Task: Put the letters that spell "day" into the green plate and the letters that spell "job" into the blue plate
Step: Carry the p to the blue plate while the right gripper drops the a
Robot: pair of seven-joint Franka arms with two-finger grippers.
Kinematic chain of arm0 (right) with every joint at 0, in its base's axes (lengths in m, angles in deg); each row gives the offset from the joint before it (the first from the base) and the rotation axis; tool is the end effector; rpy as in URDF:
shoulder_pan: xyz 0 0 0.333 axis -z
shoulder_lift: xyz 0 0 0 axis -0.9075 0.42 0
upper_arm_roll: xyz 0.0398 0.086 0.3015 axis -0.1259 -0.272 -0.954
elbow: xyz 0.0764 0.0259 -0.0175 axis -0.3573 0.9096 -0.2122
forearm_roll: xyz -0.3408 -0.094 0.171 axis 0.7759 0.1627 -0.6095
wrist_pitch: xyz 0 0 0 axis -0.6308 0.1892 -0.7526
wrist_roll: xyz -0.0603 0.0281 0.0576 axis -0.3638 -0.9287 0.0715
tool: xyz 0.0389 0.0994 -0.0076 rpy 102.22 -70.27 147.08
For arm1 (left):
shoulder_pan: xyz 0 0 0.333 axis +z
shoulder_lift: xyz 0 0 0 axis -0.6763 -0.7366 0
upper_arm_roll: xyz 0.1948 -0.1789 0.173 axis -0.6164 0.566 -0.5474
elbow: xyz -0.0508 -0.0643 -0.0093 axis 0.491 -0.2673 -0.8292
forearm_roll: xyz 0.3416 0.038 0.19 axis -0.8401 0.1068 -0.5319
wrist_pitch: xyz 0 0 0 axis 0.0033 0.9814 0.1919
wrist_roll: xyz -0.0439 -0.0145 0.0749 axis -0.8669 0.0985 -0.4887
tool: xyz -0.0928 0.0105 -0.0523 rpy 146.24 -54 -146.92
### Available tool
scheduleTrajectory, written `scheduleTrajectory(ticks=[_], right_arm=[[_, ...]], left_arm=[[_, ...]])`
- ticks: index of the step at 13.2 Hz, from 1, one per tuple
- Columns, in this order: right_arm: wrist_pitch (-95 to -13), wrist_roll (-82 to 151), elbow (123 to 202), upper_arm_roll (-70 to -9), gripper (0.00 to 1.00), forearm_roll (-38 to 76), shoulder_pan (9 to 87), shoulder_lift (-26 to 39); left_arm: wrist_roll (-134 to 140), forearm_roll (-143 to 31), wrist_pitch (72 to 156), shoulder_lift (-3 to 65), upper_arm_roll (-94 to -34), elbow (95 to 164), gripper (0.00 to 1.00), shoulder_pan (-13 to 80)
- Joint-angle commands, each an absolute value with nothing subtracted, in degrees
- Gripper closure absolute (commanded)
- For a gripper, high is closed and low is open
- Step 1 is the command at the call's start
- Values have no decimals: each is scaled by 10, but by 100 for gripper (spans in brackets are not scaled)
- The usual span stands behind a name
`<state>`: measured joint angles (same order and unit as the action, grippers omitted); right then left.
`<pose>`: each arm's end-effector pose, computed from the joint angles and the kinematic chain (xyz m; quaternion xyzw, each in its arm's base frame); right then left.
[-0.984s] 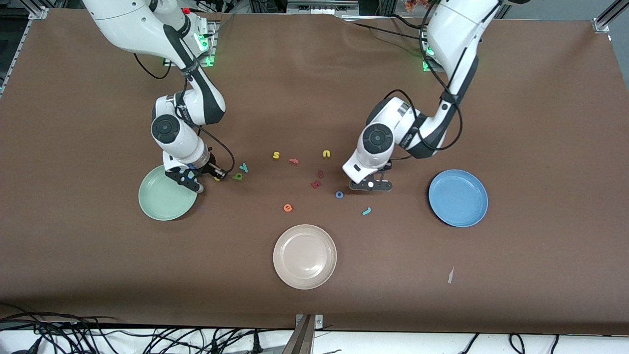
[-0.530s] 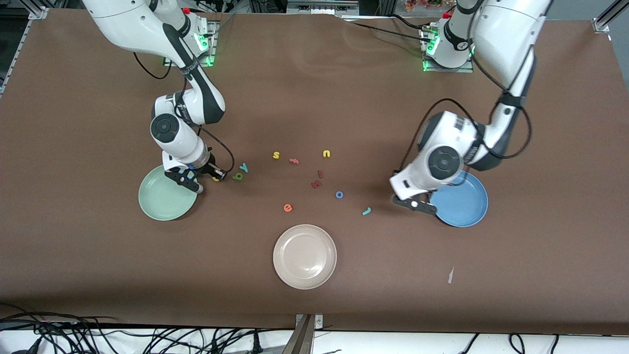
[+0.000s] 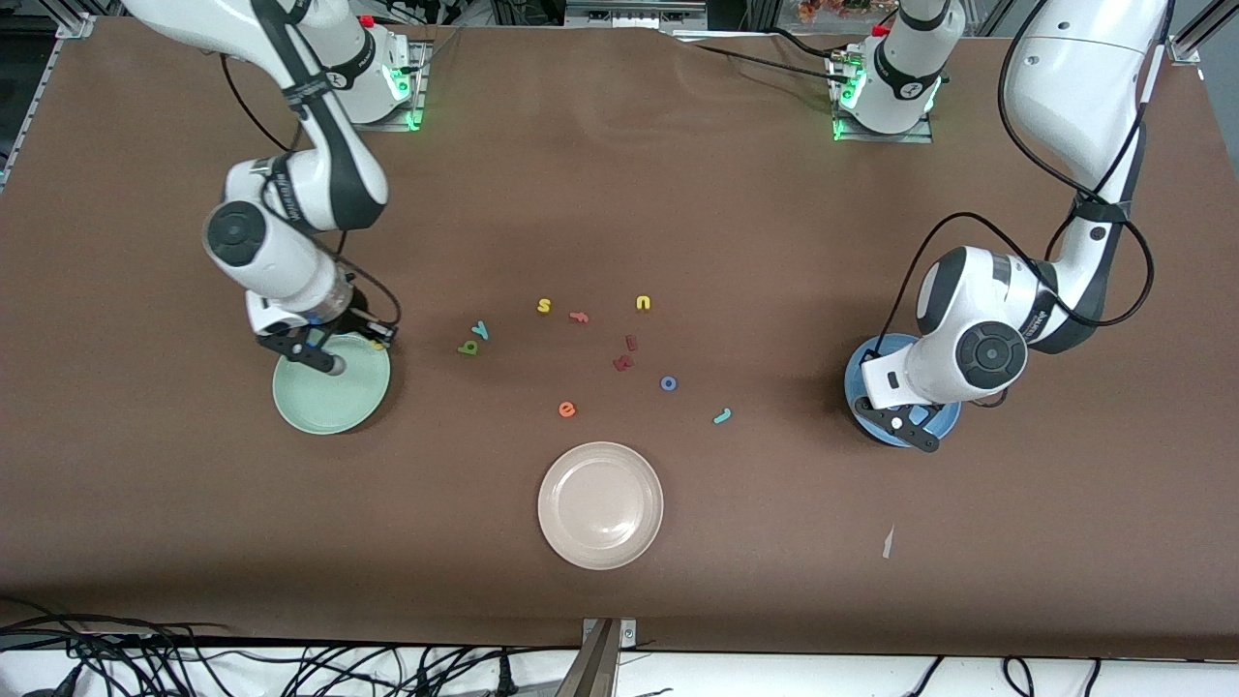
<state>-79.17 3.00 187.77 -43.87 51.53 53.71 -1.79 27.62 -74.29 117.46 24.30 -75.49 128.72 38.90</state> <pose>0.5581 0.1010 0.2715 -0.9846 0.1727 -0.0026 0.0251 0.6392 -0.1034 0.2419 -0.9530 0.2860 0.0966 0.0255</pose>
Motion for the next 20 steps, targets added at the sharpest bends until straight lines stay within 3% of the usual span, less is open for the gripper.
scheduleTrajectory(ticks=[1, 2, 4, 5, 12, 20], right_arm=[[-790, 114, 1888, -444, 69, 516, 581, -21], [-795, 124, 1888, -444, 66, 516, 587, -15], [-798, 122, 1888, -444, 40, 515, 588, -14], [-798, 117, 1888, -444, 32, 513, 588, -14], [-849, -50, 1878, -444, 32, 510, 492, 23], [-874, -220, 1811, -444, 32, 515, 402, 105]], left_arm=[[340, -752, 1173, 231, -747, 1259, 0, 398], [365, -735, 1173, 221, -744, 1239, 0, 397], [391, -701, 1173, 203, -741, 1210, 0, 387], [399, -699, 1173, 191, -732, 1194, 0, 376], [485, -697, 1175, 113, -696, 1085, 0, 315], [406, -693, 1250, 63, -696, 1069, 0, 265]])
